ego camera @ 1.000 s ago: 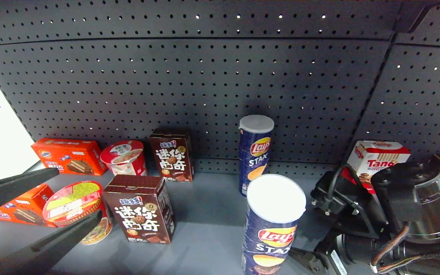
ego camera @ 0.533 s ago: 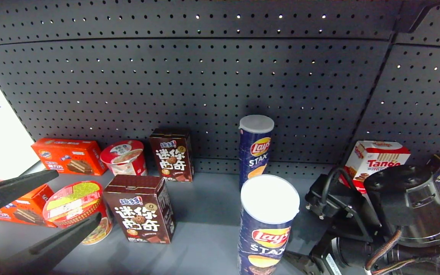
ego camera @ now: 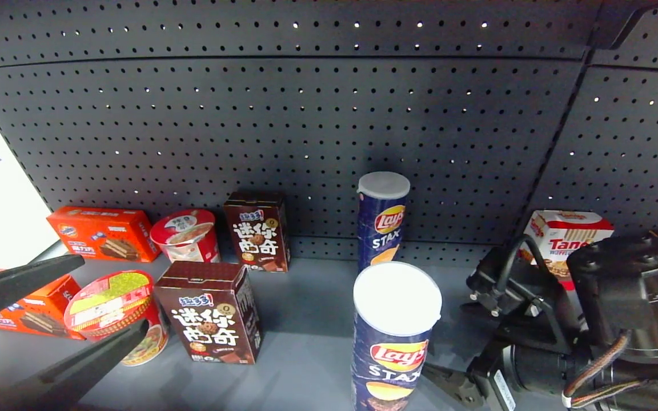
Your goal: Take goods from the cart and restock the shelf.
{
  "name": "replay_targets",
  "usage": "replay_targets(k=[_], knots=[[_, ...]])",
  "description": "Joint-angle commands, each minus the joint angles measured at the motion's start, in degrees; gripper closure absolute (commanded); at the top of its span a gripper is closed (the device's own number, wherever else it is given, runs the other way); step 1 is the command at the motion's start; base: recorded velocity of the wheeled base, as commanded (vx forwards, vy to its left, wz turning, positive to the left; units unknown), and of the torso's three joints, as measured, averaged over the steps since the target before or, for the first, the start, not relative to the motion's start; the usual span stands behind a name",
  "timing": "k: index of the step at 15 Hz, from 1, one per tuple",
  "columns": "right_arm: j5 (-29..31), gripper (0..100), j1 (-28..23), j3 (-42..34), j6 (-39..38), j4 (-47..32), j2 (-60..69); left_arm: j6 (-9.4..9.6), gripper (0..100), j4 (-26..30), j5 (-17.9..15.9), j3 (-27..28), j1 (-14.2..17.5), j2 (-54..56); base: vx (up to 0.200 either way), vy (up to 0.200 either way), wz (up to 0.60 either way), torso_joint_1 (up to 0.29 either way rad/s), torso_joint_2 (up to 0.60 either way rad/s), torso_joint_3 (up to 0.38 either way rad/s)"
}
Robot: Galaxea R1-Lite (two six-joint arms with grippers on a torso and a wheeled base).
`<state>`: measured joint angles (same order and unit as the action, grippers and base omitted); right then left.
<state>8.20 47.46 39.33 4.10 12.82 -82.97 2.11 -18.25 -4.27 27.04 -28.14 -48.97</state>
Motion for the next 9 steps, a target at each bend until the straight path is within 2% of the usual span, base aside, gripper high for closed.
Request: replay_targets(k=[1, 7, 9], knots=[[-0.21, 0, -2.28, 1.01, 0.03, 0.62, 2.02, 0.09, 0, 0.14, -0.04, 0.03, 0.1, -0.07, 0.0, 0.0, 0.0, 0.0, 0.0, 0.0], [-1.0, 0, -12.92, 3.65, 0.12, 2.82, 7.03, 0.44, 0, 0.32, 1.63, -1.99, 0.63, -0.16, 0.0, 0.0, 0.0, 0.0, 0.0, 0.0], [-1.09, 0, -20.12, 3.39, 0.21, 2.82, 13.01, 0.44, 0, 0.14, 2.33, -5.15, 1.59, 1.68, 0.0, 0.0, 0.0, 0.0, 0.0, 0.0]])
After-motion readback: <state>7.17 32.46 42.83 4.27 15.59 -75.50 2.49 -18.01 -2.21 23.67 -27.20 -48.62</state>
